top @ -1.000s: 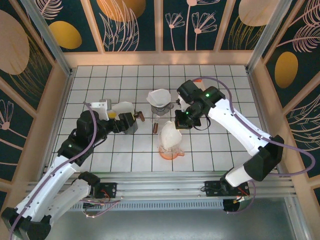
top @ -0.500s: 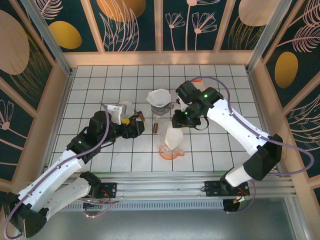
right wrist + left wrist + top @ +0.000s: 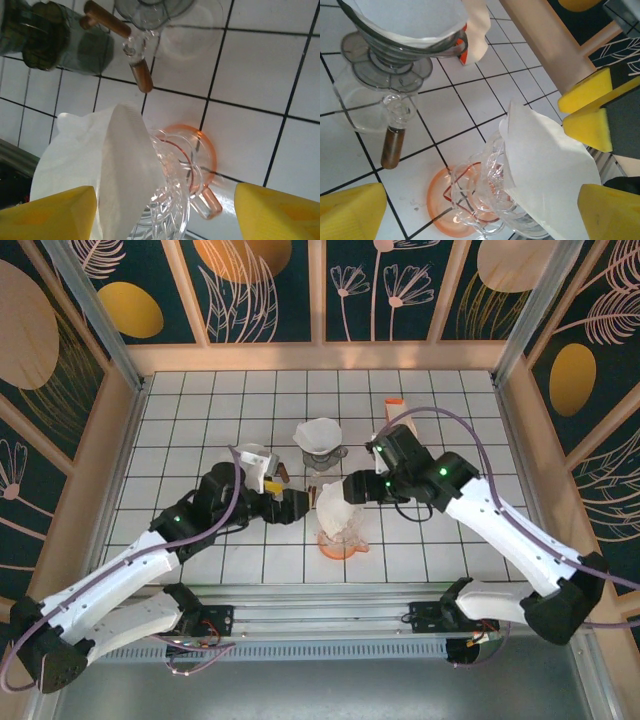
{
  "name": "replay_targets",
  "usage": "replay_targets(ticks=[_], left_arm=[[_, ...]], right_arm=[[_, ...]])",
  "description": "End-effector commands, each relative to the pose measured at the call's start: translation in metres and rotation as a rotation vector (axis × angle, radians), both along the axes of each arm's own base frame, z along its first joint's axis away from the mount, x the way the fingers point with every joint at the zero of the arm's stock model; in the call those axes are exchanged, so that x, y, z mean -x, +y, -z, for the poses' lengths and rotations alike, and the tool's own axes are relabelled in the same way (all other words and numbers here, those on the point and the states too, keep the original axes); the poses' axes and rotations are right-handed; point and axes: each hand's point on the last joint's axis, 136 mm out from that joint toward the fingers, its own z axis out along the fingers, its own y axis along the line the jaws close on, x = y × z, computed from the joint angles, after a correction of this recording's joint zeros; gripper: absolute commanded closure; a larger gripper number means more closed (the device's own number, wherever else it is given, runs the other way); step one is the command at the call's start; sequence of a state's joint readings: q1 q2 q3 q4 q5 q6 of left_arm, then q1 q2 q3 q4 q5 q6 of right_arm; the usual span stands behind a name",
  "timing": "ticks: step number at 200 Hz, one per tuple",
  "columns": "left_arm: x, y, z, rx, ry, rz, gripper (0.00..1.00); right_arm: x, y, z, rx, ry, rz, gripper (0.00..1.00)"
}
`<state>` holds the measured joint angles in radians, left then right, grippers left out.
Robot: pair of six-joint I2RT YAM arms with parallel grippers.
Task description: Place the coffee filter in the dripper
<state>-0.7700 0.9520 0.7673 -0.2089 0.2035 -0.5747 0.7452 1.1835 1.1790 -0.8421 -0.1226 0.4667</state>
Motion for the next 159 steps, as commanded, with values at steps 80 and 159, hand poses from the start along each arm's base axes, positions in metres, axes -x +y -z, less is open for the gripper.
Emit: replay_targets(ticks=[80, 159], left_arm=[[0.011, -0.036, 0.013, 0.059, 0.06, 0.08, 0.02], [0.014, -0.04, 0.04, 0.054, 0.123, 0.094, 0.11]], right_arm=[[0.008, 0.015, 0.006, -0.132, -0.137, -0.051, 0.23], [0.012, 0.007, 0.026, -0.123, -0.133, -0.027, 0.24]])
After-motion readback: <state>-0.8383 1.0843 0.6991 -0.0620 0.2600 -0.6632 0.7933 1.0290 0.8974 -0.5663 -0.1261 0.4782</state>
